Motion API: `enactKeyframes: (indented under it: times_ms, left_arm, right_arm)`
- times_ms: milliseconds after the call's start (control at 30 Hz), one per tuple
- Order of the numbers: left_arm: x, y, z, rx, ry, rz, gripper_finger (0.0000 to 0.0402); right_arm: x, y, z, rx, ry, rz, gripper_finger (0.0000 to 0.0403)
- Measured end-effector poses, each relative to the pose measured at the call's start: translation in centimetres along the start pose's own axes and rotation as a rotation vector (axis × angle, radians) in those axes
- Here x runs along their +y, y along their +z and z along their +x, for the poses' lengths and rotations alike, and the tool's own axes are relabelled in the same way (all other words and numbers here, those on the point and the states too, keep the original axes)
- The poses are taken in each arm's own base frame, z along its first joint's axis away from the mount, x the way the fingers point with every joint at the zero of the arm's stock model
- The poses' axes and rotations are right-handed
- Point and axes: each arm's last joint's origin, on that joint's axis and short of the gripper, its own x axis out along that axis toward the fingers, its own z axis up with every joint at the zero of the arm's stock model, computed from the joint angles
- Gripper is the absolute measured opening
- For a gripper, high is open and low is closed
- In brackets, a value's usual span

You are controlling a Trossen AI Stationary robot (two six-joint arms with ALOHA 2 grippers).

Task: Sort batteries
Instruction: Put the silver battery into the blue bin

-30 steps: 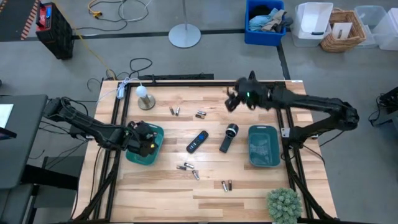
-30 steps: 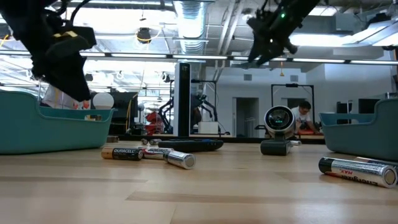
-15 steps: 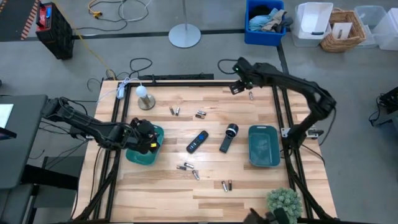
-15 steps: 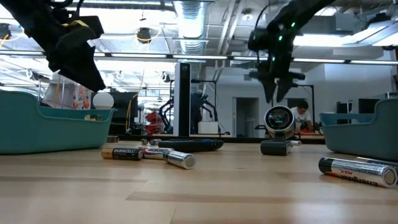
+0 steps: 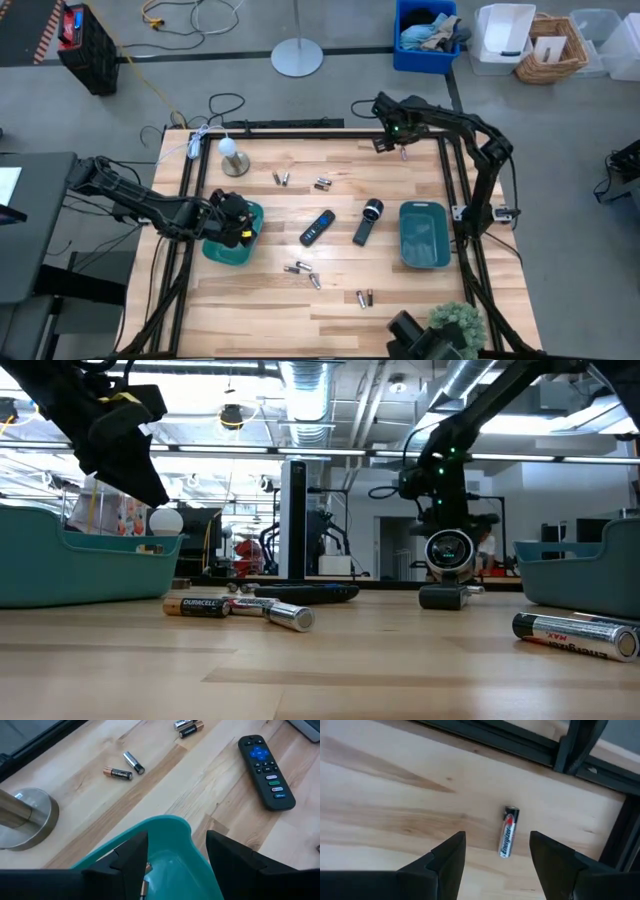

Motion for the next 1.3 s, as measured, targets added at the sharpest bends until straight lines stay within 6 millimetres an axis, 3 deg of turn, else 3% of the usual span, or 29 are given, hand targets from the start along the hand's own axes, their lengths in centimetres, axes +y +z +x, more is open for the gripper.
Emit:
enactKeyframes:
  times_ms: [1300]
  left_arm:
    - [-0.1, -0.1, -0.1, 0.000, -0.006, 0.023, 0.0195]
  right_arm:
    - [-1.6, 0.4, 1.3, 0.039, -0.008, 0.059, 0.0239]
